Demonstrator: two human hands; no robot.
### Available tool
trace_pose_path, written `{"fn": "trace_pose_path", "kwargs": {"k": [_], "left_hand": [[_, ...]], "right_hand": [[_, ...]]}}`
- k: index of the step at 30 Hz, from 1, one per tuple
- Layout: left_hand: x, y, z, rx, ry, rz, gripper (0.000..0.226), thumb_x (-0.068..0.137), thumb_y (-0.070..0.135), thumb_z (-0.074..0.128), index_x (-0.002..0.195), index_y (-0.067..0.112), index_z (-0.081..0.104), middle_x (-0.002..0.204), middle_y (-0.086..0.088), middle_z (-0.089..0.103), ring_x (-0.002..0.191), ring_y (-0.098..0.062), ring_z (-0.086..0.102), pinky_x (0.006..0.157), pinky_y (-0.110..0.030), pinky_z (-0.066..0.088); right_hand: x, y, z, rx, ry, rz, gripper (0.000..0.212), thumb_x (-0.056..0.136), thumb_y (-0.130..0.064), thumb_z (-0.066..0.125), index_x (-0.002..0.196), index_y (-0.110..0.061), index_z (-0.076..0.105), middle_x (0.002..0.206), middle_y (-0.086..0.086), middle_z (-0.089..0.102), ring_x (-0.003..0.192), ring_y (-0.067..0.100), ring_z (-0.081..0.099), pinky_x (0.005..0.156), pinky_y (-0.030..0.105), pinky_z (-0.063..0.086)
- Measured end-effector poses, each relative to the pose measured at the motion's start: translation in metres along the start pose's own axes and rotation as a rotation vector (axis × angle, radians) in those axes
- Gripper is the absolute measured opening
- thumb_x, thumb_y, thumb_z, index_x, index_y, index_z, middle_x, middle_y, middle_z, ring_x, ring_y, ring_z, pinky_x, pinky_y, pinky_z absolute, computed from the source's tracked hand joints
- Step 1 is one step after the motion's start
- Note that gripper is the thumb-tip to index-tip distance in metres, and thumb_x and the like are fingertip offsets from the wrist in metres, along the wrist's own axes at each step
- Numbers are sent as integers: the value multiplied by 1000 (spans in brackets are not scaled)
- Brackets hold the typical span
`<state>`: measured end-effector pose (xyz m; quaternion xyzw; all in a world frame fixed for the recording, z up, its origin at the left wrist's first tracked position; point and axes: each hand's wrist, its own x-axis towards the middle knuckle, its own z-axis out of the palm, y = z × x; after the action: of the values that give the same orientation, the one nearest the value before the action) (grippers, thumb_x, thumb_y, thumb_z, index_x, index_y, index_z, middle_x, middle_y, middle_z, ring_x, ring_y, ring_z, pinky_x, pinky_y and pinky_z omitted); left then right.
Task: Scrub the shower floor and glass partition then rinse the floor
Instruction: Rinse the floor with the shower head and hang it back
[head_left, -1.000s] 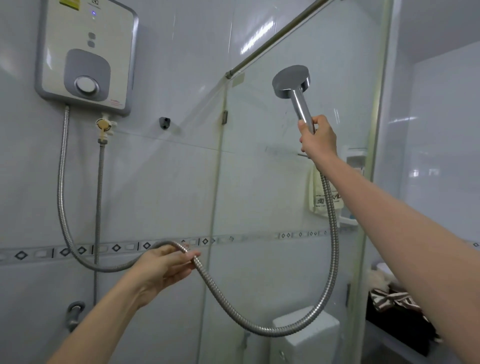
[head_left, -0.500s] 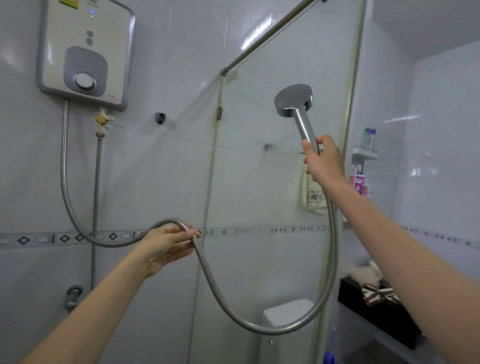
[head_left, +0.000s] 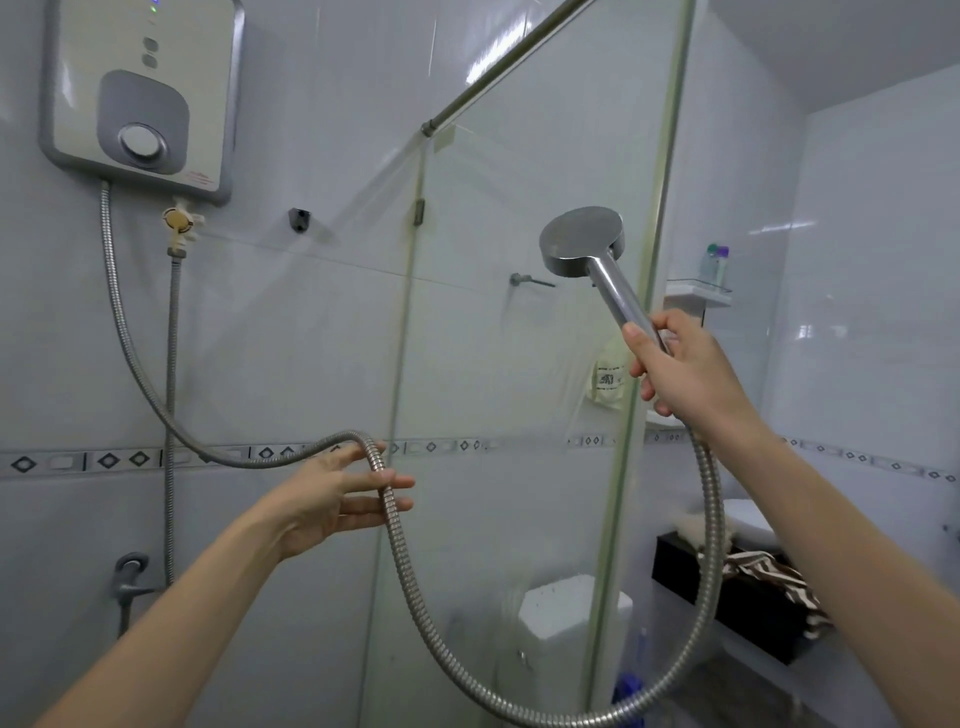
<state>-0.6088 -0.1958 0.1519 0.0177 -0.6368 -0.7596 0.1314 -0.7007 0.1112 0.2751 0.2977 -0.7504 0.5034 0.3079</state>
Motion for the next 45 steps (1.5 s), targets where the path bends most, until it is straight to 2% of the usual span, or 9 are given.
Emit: {"fn": "trace_pose_path", "kwargs": {"k": [11, 16, 22, 28, 31, 34, 38, 41, 45], "left_hand": [[0, -3, 0, -17, -21, 16, 47, 91, -1, 58, 136, 8, 47, 107, -17, 74, 83, -31, 75, 70, -34, 62], [-2, -3, -3, -21, -25, 12, 47, 91, -1, 58, 136, 7, 47, 109, -18, 73, 86, -33, 75, 68, -34, 62], [-4, 0, -14, -12, -22, 22, 44, 91, 0, 59, 134, 5, 49, 109, -17, 74, 87, -33, 75, 69, -34, 62], [2, 5, -33, -20, -35, 22, 49, 88, -2, 59, 135, 9, 46, 112, -16, 73, 94, -36, 73, 70, -35, 62], [5, 7, -36, -24, -45, 35, 57, 83, 0, 64, 136, 10, 46, 112, -16, 73, 94, -36, 73, 73, -36, 62], [7, 8, -38, -8, -48, 36, 83, 63, 11, 83, 136, 12, 45, 112, -15, 73, 95, -36, 73, 77, -38, 62], [12, 14, -43, -31, 5, 63, 58, 85, -4, 63, 137, 12, 43, 108, -15, 74, 92, -35, 73, 76, -37, 61], [16, 22, -48, -25, 37, 69, 54, 88, -6, 61, 135, 13, 43, 104, -16, 75, 82, -32, 75, 70, -35, 62], [22, 34, -60, -25, 90, 95, 55, 87, -6, 62, 136, 12, 43, 104, -18, 75, 81, -32, 75, 66, -35, 63]], "right_hand": [[-29, 0, -19, -67, -14, 1, 24, 95, -39, 52, 105, -18, 56, 72, 2, 61, 51, 14, 53, 44, 23, 40], [-31, -5, -21, -96, -17, -22, 25, 96, -38, 51, 107, -17, 58, 72, 2, 61, 51, 13, 53, 39, 17, 39], [-26, -7, -7, -95, 37, -38, 28, 96, -39, 51, 104, -14, 61, 71, 2, 62, 53, 14, 52, 52, 26, 39], [-15, -14, 22, -95, 87, -71, 22, 99, -34, 47, 98, -14, 55, 81, 9, 61, 59, 14, 51, 51, 22, 41], [-1, -18, 35, -85, 153, -87, 21, 99, -35, 46, 96, -15, 54, 80, 8, 60, 62, 14, 50, 51, 23, 40], [18, -18, 52, -63, 203, -99, 23, 100, -34, 44, 94, -13, 51, 78, 7, 59, 61, 16, 49, 52, 29, 40], [51, -20, 78, -12, 237, -116, 25, 100, -32, 41, 99, -8, 49, 74, 5, 55, 60, 19, 49, 53, 32, 40], [77, -19, 99, -13, 241, -148, 26, 101, -31, 39, 105, -6, 47, 76, 6, 53, 62, 21, 48, 52, 32, 38], [119, -20, 125, 50, 248, -123, 27, 101, -33, 38, 108, -9, 44, 73, -3, 48, 60, 15, 46, 58, 33, 41]]}}
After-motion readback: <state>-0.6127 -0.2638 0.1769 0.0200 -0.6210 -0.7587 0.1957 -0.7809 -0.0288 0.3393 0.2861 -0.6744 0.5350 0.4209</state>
